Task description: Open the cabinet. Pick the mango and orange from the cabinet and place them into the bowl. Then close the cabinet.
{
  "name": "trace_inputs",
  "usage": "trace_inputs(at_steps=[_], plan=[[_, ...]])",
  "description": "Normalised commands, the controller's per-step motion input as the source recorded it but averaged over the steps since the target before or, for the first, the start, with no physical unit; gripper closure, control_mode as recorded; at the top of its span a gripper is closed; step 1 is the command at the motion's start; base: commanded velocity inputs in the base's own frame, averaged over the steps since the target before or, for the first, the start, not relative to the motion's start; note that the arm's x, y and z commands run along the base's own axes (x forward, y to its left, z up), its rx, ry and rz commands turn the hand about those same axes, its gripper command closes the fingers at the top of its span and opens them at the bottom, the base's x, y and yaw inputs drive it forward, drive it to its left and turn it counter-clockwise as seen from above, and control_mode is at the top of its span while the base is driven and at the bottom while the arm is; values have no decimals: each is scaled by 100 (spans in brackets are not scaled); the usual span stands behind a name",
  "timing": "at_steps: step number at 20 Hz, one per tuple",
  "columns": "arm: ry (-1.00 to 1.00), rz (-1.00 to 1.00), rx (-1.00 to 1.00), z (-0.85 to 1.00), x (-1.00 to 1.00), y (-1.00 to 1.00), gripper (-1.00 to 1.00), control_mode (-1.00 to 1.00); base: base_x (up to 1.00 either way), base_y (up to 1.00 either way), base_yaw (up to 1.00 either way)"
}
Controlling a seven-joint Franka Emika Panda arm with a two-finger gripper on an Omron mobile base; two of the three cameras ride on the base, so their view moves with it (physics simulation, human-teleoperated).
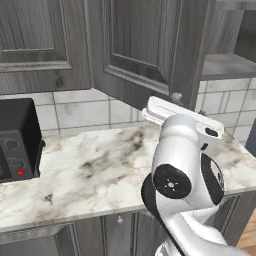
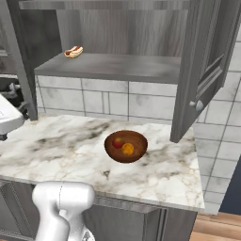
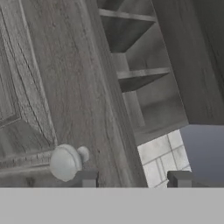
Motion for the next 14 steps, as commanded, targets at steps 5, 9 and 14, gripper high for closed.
trace_inputs(at_steps=[5,9,14], plan=[[0,13,0,-34,94,-94,-100,-100,0,0,0],[0,16,1,-34,100,-94,-100,-100,0,0,0],[0,9,0,-20,84,-62,-100,-100,0,0,0]])
